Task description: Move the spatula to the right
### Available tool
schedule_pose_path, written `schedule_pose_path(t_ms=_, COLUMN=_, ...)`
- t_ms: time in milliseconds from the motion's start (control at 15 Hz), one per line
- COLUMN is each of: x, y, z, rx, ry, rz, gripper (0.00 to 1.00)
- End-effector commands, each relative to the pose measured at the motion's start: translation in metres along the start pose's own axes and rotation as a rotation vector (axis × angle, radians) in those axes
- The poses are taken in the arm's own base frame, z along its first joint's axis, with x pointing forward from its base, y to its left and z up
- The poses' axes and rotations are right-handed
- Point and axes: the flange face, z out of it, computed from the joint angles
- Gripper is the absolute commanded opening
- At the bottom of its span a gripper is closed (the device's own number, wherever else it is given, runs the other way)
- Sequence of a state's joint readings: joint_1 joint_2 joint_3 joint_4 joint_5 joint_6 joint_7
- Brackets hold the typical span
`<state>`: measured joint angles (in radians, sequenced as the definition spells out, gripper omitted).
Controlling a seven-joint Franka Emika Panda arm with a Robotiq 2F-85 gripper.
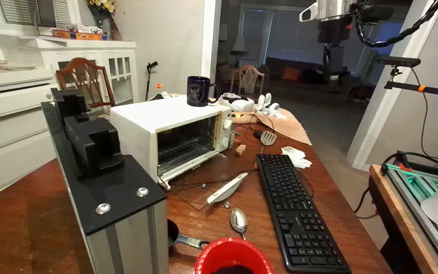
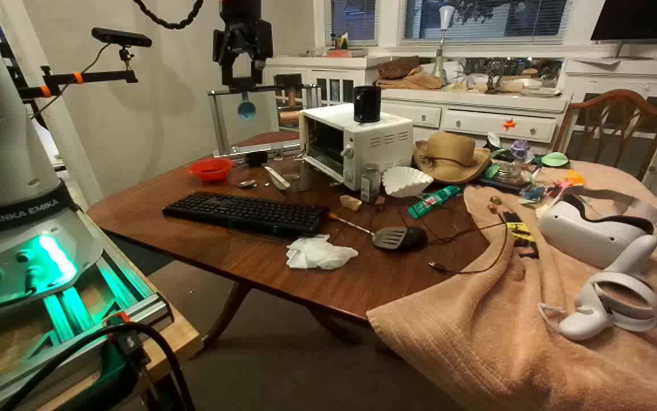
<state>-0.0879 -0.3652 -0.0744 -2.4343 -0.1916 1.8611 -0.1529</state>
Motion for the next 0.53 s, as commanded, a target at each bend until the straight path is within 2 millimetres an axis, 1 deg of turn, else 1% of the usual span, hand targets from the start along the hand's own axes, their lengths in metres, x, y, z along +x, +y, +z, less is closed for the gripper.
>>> schedule_pose_path(t_ms=0, x=0.000, y=0.000, z=0.000, rx=0.000, ry=0.000, rz=0.000, gripper=1.00)
schedule_pose_path(t_ms=333, x=0.000, y=0.000, z=0.000, rx=0.000, ry=0.000, rz=0.000, gripper=1.00)
schedule_pose_path(t_ms=467, x=0.023, y=0.014, z=0.008, rx=0.067, ry=0.037, rz=0.155, gripper=1.00)
